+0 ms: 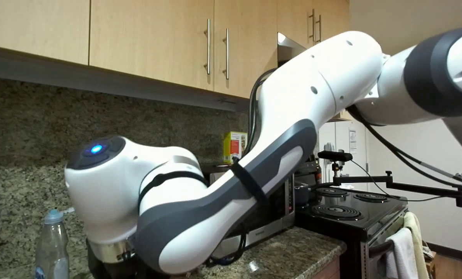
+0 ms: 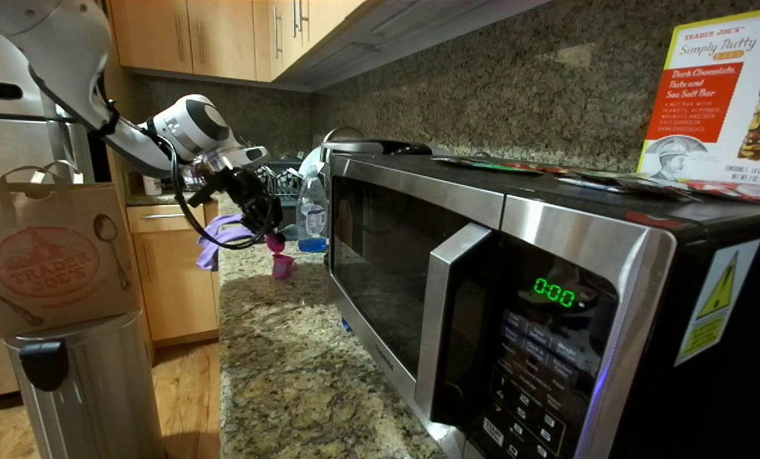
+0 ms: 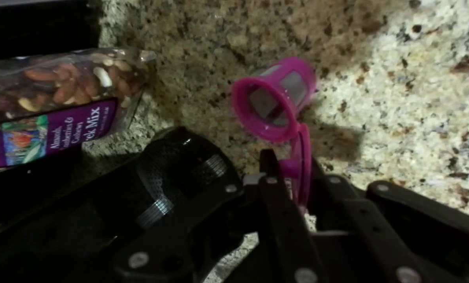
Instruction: Put the pink object on the counter top
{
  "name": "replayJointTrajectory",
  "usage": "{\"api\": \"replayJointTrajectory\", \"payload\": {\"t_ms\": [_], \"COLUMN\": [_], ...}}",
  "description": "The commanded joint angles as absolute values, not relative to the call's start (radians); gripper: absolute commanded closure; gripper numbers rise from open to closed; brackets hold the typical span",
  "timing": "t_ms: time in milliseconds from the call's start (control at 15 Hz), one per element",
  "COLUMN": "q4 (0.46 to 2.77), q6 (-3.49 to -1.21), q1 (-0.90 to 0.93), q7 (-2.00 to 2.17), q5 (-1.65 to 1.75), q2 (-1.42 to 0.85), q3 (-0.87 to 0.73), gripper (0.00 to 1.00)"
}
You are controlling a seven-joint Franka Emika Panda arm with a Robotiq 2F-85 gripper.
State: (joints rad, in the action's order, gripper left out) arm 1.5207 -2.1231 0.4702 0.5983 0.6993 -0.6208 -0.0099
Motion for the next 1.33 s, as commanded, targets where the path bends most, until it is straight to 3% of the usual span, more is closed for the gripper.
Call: {"api": "replayJointTrajectory", "payload": {"t_ms": [0, 1267], "q4": [1.441, 1.533], "q6": [-2.1, -2.291], "q1": [0.5, 0.437], "q7": [0.667, 0.77], "q5": [0.77, 0.702], "q2": [-0.705, -0.636], "q3": [-0.031, 0.016], "gripper": [0.9, 0.9]}}
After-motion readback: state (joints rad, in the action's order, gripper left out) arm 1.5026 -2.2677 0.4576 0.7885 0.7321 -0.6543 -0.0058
